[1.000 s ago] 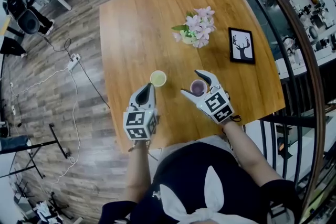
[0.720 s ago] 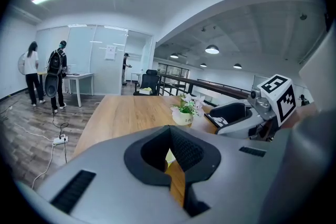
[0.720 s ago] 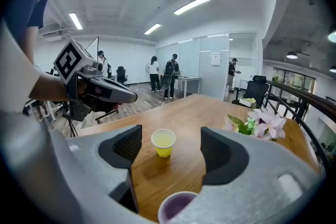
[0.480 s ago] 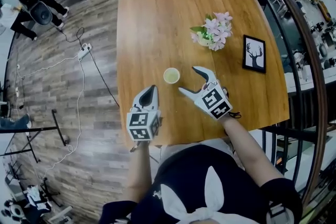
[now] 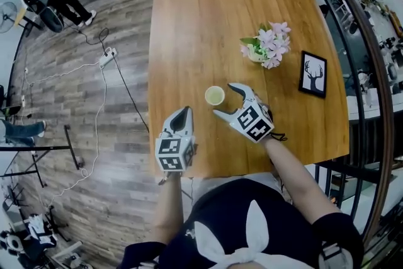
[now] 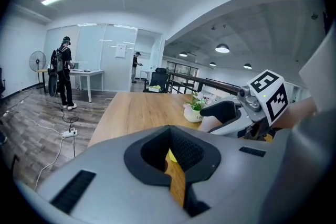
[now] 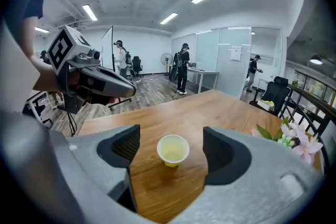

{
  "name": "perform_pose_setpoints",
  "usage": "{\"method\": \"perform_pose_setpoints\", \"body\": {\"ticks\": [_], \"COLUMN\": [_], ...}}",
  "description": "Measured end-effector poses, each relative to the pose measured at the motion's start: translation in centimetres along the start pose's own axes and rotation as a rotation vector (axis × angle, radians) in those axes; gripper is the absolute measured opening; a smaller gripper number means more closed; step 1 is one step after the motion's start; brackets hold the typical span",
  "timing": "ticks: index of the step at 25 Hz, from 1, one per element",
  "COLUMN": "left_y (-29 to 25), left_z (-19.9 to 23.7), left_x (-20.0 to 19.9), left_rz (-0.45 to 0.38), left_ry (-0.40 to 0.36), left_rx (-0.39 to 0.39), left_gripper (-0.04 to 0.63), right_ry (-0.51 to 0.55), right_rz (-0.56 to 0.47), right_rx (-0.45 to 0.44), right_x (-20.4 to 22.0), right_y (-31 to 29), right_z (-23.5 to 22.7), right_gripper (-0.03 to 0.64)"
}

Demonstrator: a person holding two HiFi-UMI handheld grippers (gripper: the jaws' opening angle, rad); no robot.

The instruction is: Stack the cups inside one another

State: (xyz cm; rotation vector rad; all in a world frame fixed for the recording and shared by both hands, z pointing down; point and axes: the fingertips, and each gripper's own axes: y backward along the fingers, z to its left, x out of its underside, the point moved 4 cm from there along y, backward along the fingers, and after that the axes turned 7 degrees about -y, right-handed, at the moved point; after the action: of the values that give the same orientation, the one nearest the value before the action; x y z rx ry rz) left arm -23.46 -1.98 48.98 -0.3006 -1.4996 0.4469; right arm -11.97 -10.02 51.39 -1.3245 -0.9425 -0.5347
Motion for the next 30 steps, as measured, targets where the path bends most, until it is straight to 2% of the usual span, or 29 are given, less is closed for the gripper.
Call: {"method": "perform_pose_setpoints", "body": {"ticks": [5, 13, 30], "left_y": [-0.6, -2.8, -4.5], "left_z": [0.7, 0.9, 2.3], "left_x": [0.7, 2.3, 2.9], "left_rz": [0.018, 0.061, 0.095], "left_ry": [0.018, 0.036, 0.041], "left_rx": [-0.006, 0.024, 0.017], "left_gripper": [0.011, 0.011, 0.011], "right_ry": [0.017, 0.042, 0.122], "right_rz": [0.081, 0.17, 0.316], "right_rx": [-0.023, -0.079, -0.141], "right_x": [0.5, 1.9, 4.9], "right_y": [-2.1, -5.0, -9.1], "right_z": [-0.4, -1.1, -1.2], "right_gripper": [0.374, 0.376, 0.376]}}
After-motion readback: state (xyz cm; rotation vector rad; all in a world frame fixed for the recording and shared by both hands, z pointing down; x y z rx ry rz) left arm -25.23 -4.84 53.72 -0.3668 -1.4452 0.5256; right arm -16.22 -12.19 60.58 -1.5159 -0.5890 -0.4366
